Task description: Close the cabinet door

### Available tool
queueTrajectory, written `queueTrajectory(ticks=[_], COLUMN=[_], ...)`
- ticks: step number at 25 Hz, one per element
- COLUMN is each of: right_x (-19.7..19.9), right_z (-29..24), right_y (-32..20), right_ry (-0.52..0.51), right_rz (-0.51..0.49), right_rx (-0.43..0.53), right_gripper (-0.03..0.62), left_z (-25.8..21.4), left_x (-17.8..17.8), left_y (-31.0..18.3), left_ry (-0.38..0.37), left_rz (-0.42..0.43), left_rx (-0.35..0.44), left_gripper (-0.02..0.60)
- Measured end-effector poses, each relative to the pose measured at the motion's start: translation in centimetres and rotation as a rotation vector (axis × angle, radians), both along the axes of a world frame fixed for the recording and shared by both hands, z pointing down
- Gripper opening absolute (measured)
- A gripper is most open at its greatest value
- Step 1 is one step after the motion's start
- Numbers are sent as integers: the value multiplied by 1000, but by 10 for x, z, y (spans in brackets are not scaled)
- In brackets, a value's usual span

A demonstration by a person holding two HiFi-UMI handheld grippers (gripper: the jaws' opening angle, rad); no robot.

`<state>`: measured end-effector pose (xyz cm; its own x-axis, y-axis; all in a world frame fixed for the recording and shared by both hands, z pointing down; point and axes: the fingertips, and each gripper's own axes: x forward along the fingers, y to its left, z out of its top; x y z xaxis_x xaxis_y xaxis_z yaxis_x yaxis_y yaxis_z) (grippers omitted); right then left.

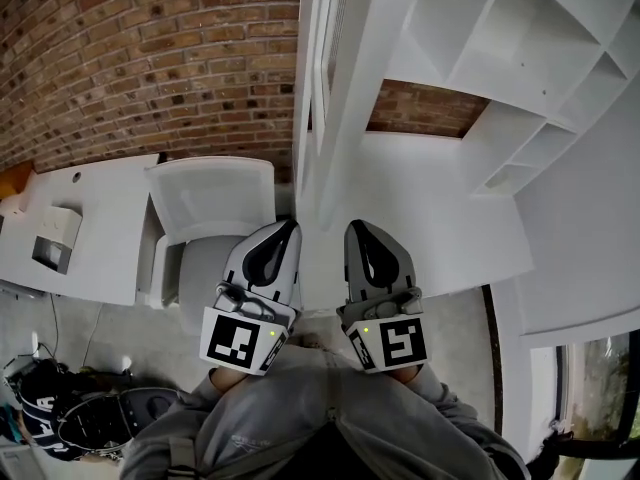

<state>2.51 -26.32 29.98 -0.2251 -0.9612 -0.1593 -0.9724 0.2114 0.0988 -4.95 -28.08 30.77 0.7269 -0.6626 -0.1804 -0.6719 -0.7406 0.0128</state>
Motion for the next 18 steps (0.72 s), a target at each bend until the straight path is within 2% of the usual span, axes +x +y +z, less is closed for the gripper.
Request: queueTrajectory(ticks=[9, 18], right_x=[-2, -1], right_z=[-13, -58], right_y=[-8, -7], right_ry=[8, 28], right_rz=[-33, -31], right_rx=[41, 148], right_gripper=[26, 26], left_z=[-17, -52], left_x=[-3, -7], left_y=[-7, -9], left_ry=[10, 31], left_rz=[-39, -50], left_rx=[43, 124], left_gripper=[6, 6])
